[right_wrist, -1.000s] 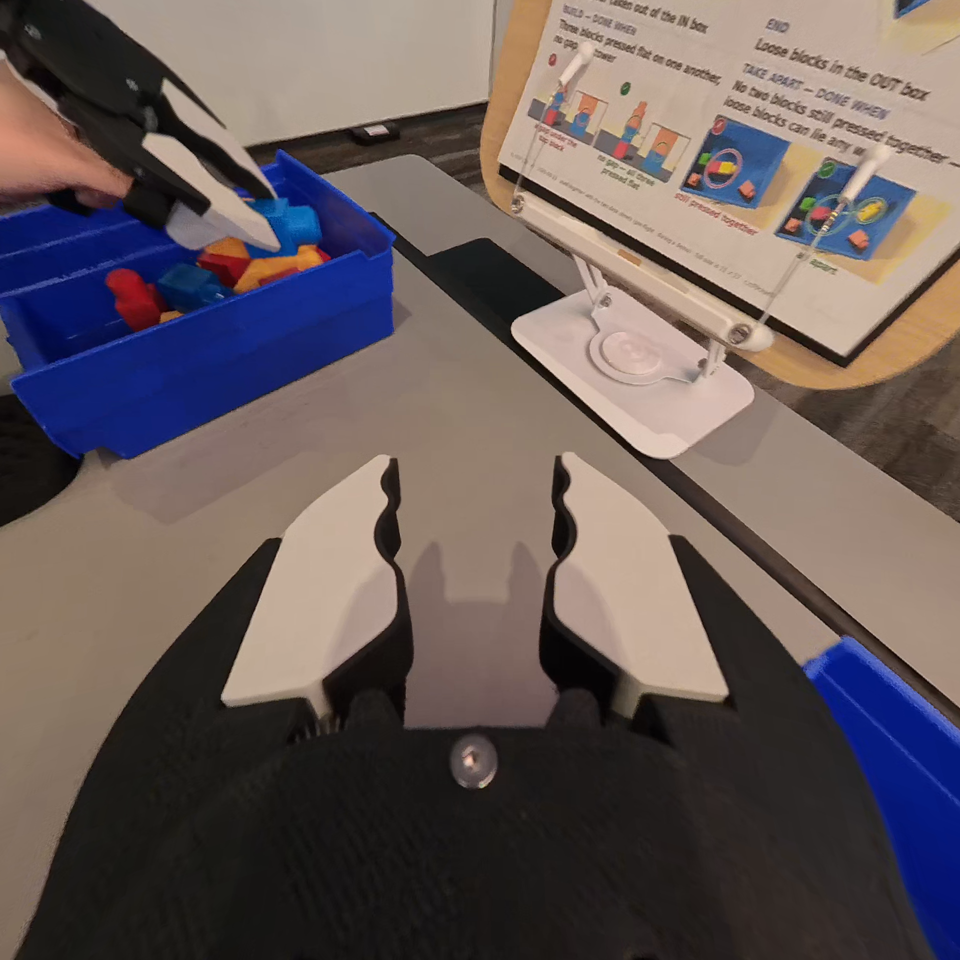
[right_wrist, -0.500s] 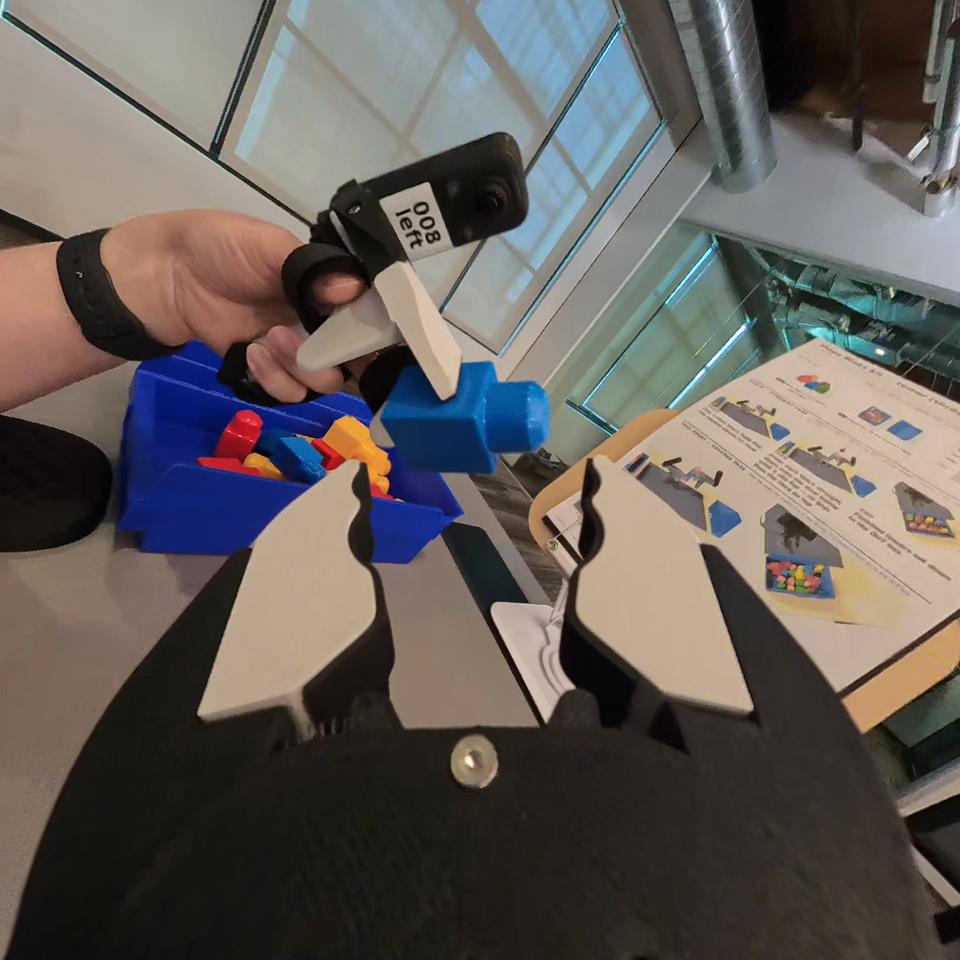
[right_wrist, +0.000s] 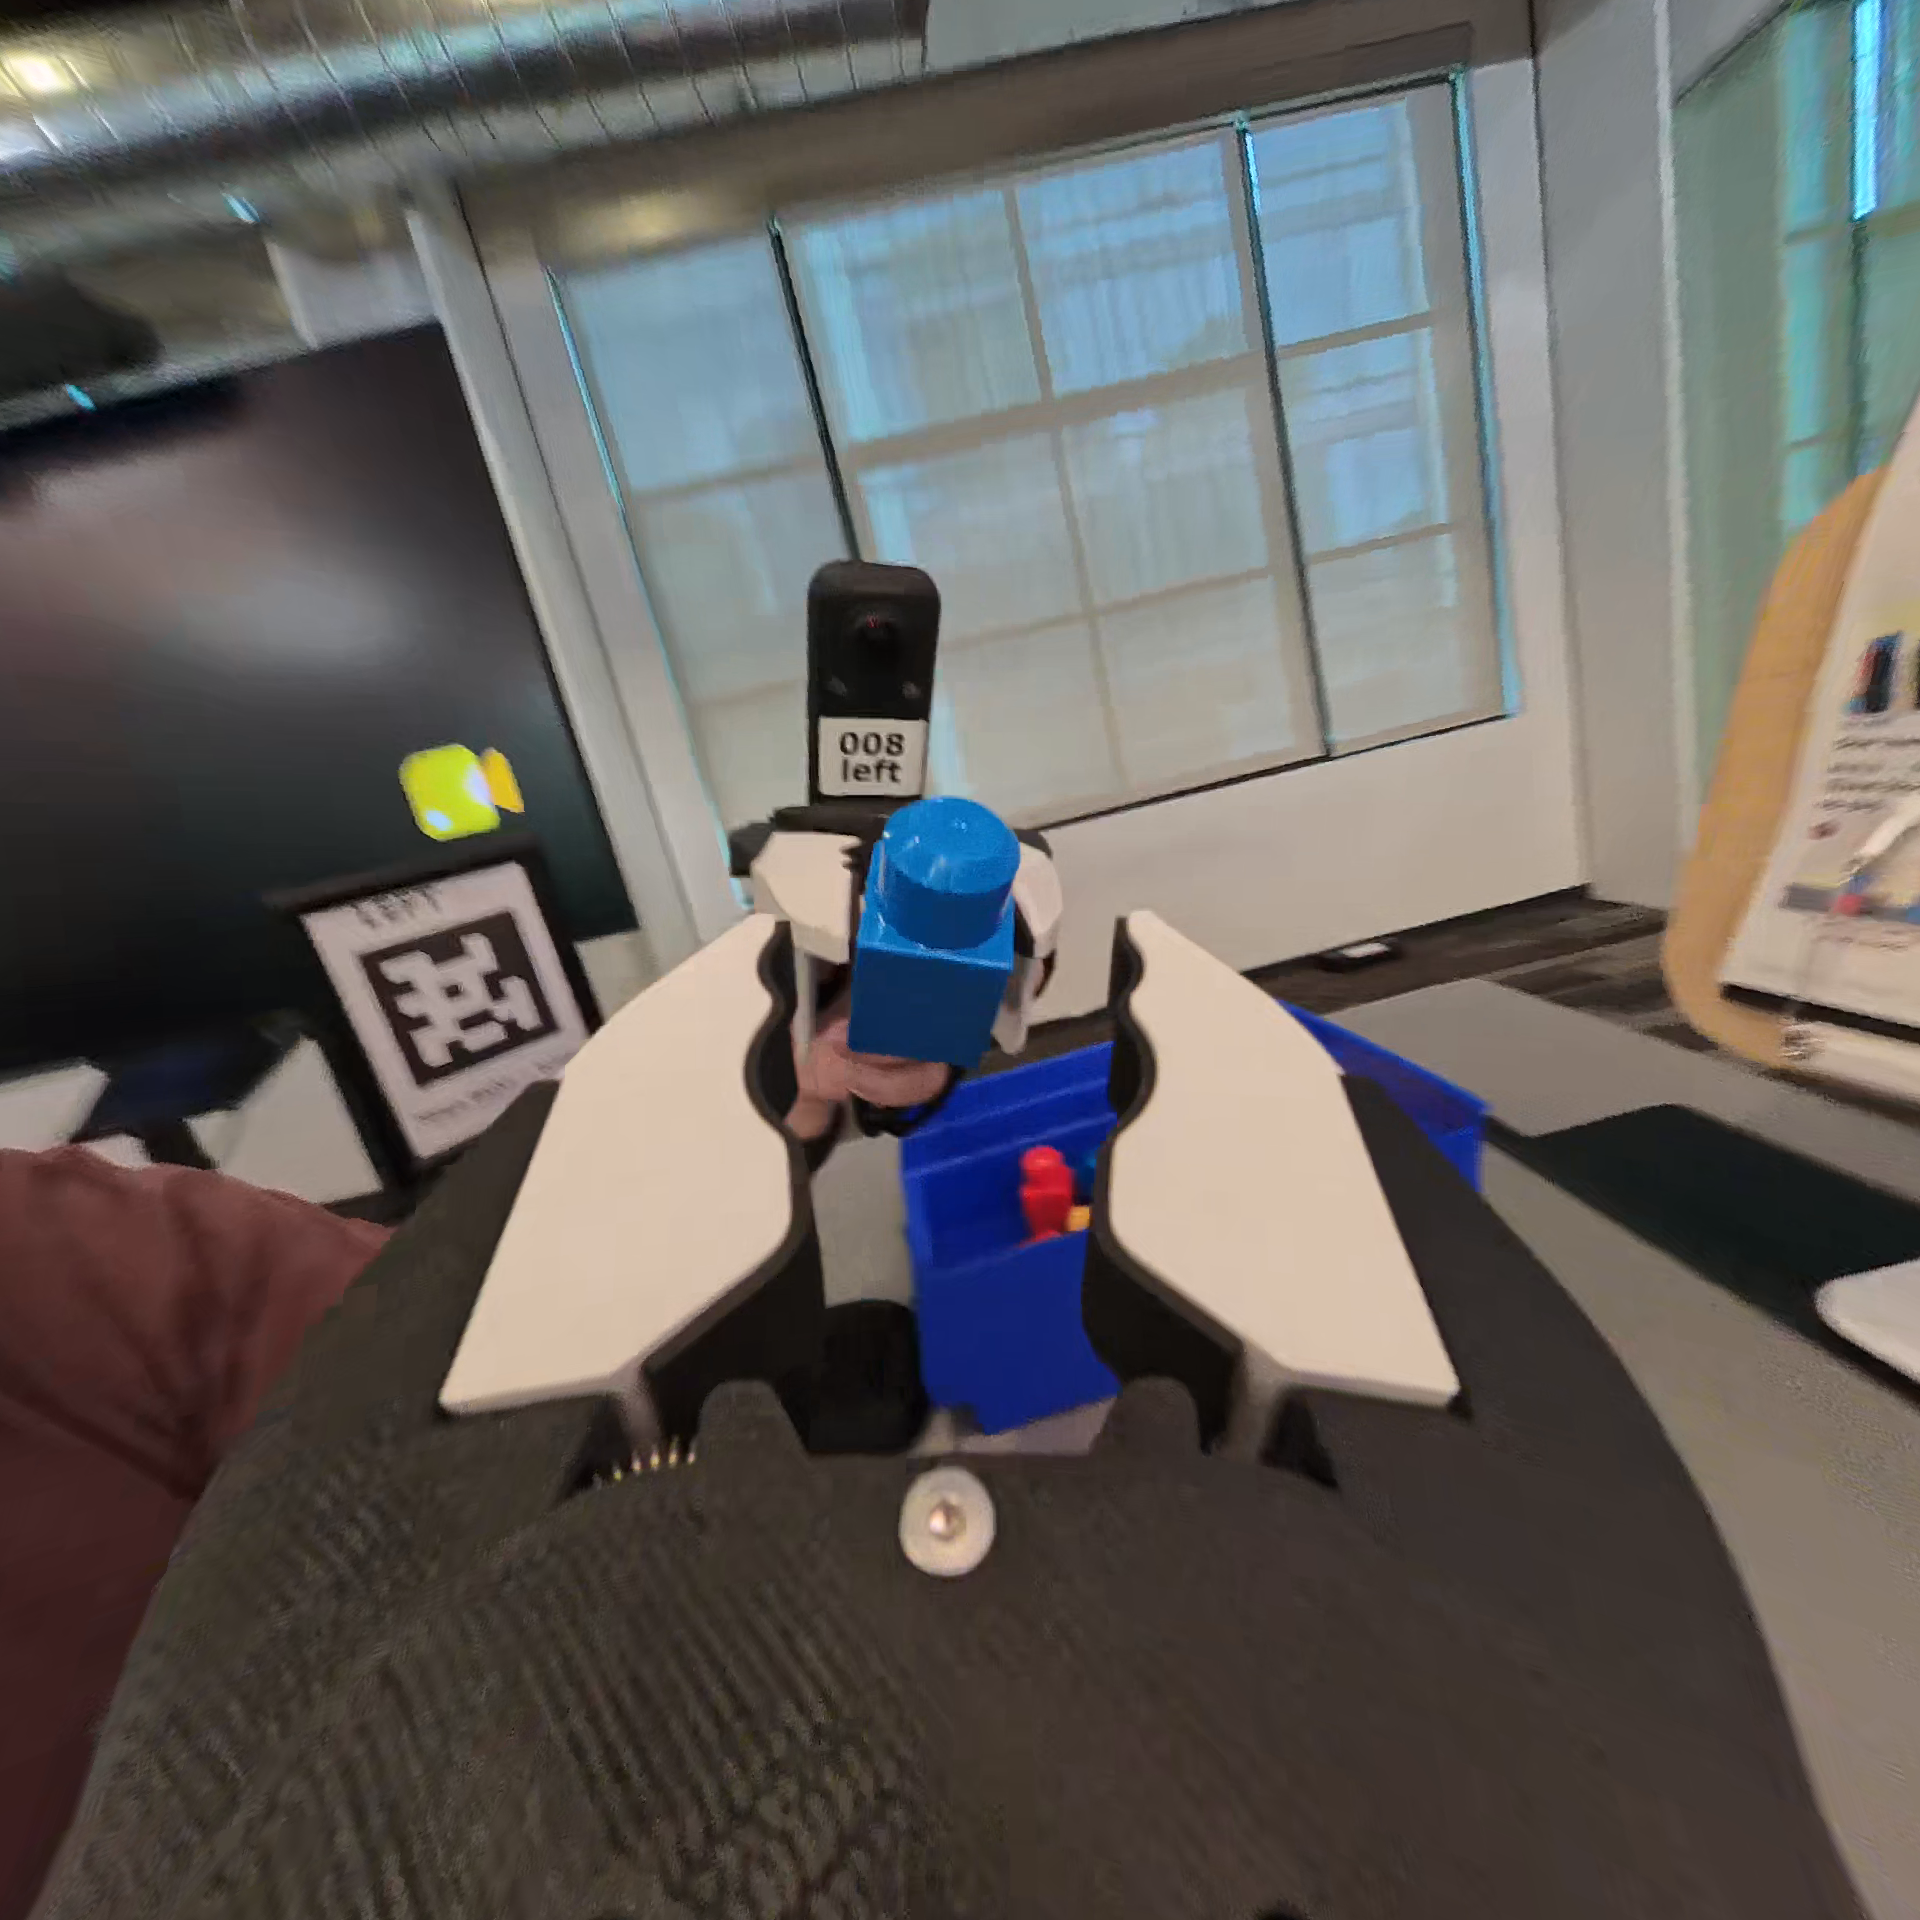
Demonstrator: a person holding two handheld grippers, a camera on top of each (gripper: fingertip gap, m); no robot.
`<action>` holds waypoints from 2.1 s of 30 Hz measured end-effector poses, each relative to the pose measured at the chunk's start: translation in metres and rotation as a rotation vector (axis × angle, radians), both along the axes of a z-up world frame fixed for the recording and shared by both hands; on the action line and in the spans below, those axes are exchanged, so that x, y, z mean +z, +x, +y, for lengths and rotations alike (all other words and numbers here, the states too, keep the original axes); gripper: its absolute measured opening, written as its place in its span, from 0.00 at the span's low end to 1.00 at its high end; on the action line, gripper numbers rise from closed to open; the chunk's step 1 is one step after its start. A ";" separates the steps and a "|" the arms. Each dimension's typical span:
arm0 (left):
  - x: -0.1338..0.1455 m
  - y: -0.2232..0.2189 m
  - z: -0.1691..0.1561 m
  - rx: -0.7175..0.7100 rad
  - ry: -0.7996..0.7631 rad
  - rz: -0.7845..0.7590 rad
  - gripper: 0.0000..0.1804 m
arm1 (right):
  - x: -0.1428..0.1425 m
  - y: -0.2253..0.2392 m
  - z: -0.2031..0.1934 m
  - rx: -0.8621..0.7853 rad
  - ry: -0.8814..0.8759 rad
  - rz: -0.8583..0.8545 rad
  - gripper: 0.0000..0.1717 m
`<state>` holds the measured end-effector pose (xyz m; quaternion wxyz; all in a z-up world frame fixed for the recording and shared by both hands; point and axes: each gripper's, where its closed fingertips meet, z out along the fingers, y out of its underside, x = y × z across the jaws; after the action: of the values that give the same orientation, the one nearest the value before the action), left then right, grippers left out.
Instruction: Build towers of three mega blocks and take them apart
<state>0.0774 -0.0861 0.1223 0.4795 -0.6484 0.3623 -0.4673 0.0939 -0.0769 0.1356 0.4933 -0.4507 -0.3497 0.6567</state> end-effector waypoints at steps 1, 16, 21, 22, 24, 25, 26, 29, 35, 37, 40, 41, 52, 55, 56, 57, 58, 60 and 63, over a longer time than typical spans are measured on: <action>-0.002 0.002 -0.001 -0.002 0.004 0.017 0.20 | 0.000 0.000 -0.001 0.021 -0.021 0.003 0.33; -0.022 0.010 -0.005 -0.038 -0.026 0.132 0.20 | -0.016 -0.013 -0.008 0.067 0.000 -0.095 0.19; -0.043 -0.040 0.013 0.151 -0.019 0.372 0.25 | -0.094 -0.014 0.040 -0.080 -0.083 -0.563 0.19; -0.046 -0.058 0.018 0.220 -0.009 0.427 0.26 | -0.122 -0.011 0.055 -0.149 -0.082 -0.702 0.19; -0.057 -0.102 0.028 0.372 -0.016 0.561 0.27 | -0.167 -0.005 0.082 -0.277 -0.044 -0.880 0.19; -0.061 -0.124 0.030 0.441 -0.021 0.611 0.27 | -0.185 -0.005 0.089 -0.302 -0.039 -0.933 0.19; -0.064 -0.147 0.033 0.514 -0.035 0.651 0.27 | -0.200 -0.005 0.094 -0.311 -0.045 -0.971 0.19; -0.070 -0.201 0.037 0.691 -0.113 0.687 0.26 | -0.231 -0.006 0.104 -0.344 -0.042 -1.019 0.19; -0.080 -0.254 0.035 0.817 -0.226 0.644 0.22 | -0.245 0.007 0.128 -0.495 0.045 -1.042 0.19; -0.083 -0.266 0.036 0.858 -0.261 0.621 0.22 | -0.253 0.009 0.130 -0.498 0.000 -1.048 0.19; -0.099 -0.267 0.030 0.805 -0.328 0.642 0.22 | -0.256 0.010 0.131 -0.494 -0.025 -1.040 0.19; -0.106 -0.265 0.028 0.775 -0.342 0.671 0.22 | -0.257 0.010 0.130 -0.491 -0.023 -1.045 0.20; -0.181 -0.268 0.027 0.483 -0.260 1.078 0.22 | -0.235 -0.007 0.114 -0.443 0.048 -0.996 0.35; -0.191 -0.261 0.031 0.420 -0.249 1.062 0.20 | -0.229 -0.017 0.101 -0.357 -0.002 -0.932 0.35; -0.194 -0.263 0.032 0.420 -0.264 1.067 0.21 | -0.227 -0.019 0.098 -0.337 -0.020 -0.918 0.35; -0.197 -0.266 0.033 0.424 -0.276 1.081 0.22 | -0.225 -0.021 0.097 -0.324 -0.032 -0.905 0.35; -0.201 -0.268 0.032 0.418 -0.289 1.094 0.22 | -0.223 -0.021 0.096 -0.318 -0.038 -0.896 0.35; -0.206 -0.273 0.034 0.418 -0.282 1.119 0.24 | -0.219 -0.021 0.095 -0.313 -0.038 -0.881 0.35; -0.216 -0.274 0.035 0.400 -0.315 1.113 0.26 | -0.212 -0.022 0.093 -0.303 -0.044 -0.860 0.35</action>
<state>-0.1969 -0.0512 -0.0937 0.1952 -0.9138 0.3562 -0.0073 0.0722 0.0160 -0.0767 0.3840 -0.7388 -0.4388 0.3378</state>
